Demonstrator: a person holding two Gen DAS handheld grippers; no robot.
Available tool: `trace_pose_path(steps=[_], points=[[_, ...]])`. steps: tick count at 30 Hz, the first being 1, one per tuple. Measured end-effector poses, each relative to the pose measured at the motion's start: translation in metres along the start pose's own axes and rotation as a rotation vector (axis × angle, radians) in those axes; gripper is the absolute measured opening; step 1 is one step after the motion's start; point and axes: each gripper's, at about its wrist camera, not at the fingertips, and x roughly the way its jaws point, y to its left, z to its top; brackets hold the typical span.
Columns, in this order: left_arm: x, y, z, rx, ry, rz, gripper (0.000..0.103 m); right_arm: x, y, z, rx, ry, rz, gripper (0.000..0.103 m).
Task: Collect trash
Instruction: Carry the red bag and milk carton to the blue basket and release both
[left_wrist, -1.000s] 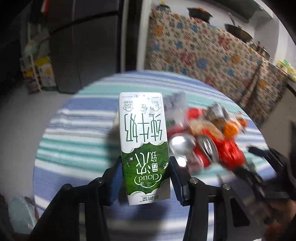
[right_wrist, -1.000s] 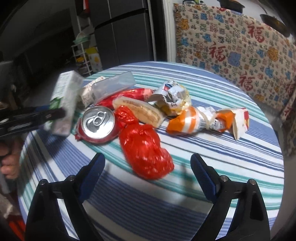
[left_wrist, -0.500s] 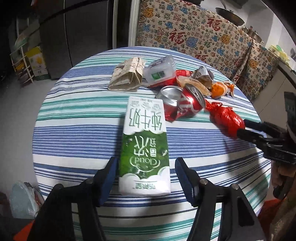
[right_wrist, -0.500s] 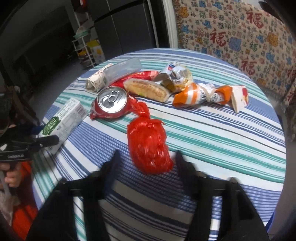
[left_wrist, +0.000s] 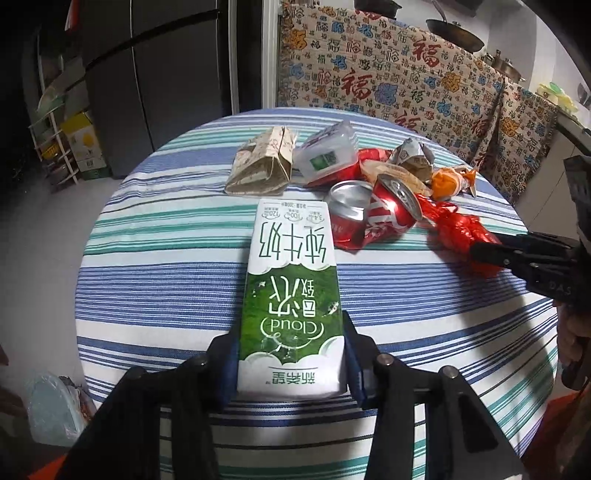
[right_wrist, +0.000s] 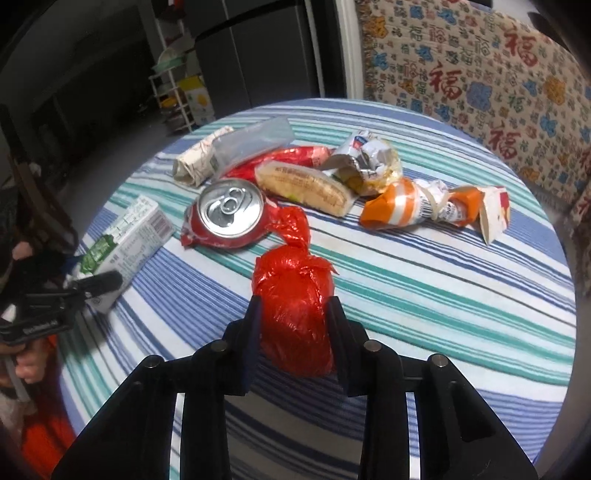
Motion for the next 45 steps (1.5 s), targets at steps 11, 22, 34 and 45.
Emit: trace_pose_path(steps=[11, 22, 34, 45], points=[[-0.030, -0.031, 0.008, -0.002, -0.074, -0.061, 0.046, -0.057, -0.033, -0.019, 0.098, -0.071, -0.024, 0.034], [-0.027, -0.140, 0.016, 0.142, -0.064, -0.197, 0.046, -0.117, -0.090, -0.060, 0.209, -0.117, -0.111, 0.034], [-0.017, -0.295, 0.019, 0.324, -0.040, -0.389, 0.046, -0.196, -0.188, -0.135, 0.451, -0.162, -0.279, 0.034], [0.030, -0.423, 0.001, 0.445, 0.061, -0.531, 0.046, -0.231, -0.269, -0.199, 0.676, -0.107, -0.390, 0.034]])
